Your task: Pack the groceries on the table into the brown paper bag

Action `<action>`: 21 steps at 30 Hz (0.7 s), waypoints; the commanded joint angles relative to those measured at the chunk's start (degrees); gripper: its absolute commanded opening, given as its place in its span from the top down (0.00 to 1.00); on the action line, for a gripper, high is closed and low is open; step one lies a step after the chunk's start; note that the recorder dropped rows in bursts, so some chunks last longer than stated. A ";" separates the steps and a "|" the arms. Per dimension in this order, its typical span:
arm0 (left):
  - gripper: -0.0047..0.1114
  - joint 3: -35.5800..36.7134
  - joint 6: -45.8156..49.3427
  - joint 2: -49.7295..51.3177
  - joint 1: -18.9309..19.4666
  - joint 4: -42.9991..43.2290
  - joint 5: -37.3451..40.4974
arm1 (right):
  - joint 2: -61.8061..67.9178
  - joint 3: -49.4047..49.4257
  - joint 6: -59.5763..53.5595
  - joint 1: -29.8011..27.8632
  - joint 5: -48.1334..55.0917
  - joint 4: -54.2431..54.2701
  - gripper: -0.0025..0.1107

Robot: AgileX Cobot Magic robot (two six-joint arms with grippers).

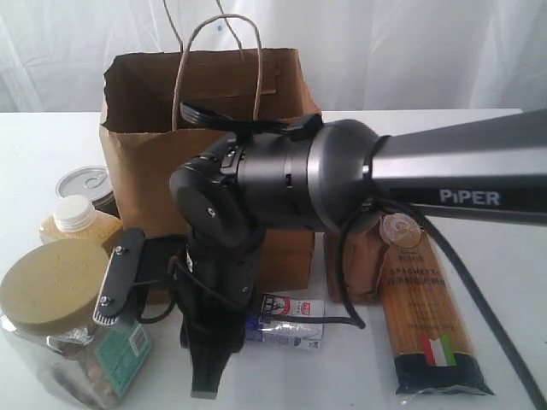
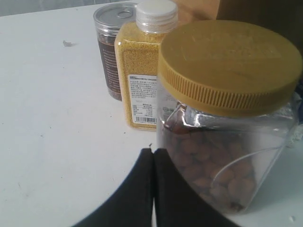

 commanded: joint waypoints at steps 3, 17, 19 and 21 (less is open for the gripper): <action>0.96 0.16 -0.45 -0.31 0.25 -0.33 -0.06 | -2.02 0.12 -0.99 -0.05 -0.10 0.74 0.62; 0.96 0.16 -0.45 -0.31 0.25 -0.33 -0.06 | -0.05 3.38 -12.82 4.90 -2.08 1.02 0.54; 0.96 0.16 -0.45 -0.31 0.25 -0.33 -0.06 | 0.77 3.38 -12.82 4.90 -2.43 -0.38 0.54; 0.96 0.16 -0.45 -0.31 0.25 -0.33 -0.06 | 1.18 3.38 -12.82 4.90 -3.73 -1.98 0.54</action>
